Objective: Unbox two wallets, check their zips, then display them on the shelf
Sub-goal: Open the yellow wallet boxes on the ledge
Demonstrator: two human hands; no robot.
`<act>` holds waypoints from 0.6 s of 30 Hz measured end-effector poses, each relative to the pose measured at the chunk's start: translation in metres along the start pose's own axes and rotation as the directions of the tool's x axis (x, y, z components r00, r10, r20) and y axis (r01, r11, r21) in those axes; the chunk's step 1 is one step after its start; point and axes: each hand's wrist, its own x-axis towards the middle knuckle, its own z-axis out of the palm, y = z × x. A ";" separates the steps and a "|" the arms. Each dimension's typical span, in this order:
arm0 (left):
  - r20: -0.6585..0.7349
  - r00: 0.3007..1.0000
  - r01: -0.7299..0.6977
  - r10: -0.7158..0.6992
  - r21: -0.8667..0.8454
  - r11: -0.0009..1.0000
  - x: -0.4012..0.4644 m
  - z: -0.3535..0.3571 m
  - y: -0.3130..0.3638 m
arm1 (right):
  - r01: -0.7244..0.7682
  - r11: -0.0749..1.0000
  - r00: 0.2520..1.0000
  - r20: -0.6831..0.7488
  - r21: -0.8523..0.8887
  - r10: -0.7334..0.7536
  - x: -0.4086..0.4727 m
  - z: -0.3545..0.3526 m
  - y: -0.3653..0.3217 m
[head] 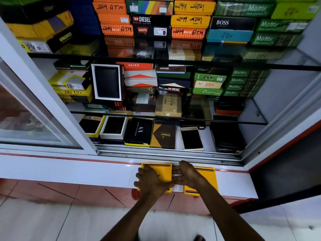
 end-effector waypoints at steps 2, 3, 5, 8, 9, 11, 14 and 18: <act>0.020 1.000 0.009 -0.009 -0.031 0.999 0.000 -0.004 0.001 | 0.020 1.000 1.000 -0.008 -0.017 -0.020 0.000 0.001 0.000; 0.037 0.999 0.016 -0.013 -0.060 0.998 0.003 -0.004 0.000 | 0.032 0.999 0.999 -0.019 -0.034 -0.033 0.000 0.002 0.000; 0.060 0.998 0.029 -0.020 -0.160 0.987 0.009 -0.009 -0.006 | 0.043 0.996 0.999 -0.027 -0.080 -0.046 0.001 0.004 0.000; 0.130 0.991 0.029 0.036 -0.462 0.886 0.014 -0.030 -0.020 | 0.058 0.978 0.996 -0.055 -0.200 -0.071 0.007 0.007 0.003; 0.152 0.987 0.047 0.051 -0.575 0.817 0.014 -0.039 -0.025 | 0.075 0.945 0.991 -0.079 -0.317 -0.105 0.009 0.008 0.004; 0.181 0.980 0.083 0.086 -0.756 0.649 0.014 -0.054 -0.038 | 0.097 0.756 0.955 -0.154 -0.647 -0.254 0.013 0.010 0.009; 0.209 0.977 0.177 0.053 -0.917 0.357 0.017 -0.066 -0.064 | 0.157 0.628 0.815 -0.259 -0.763 -0.518 0.013 0.018 0.018; 0.177 0.981 0.185 -0.084 -0.978 0.097 0.019 -0.068 -0.100 | 0.196 0.662 0.744 -0.331 -0.723 -0.581 0.012 0.007 0.023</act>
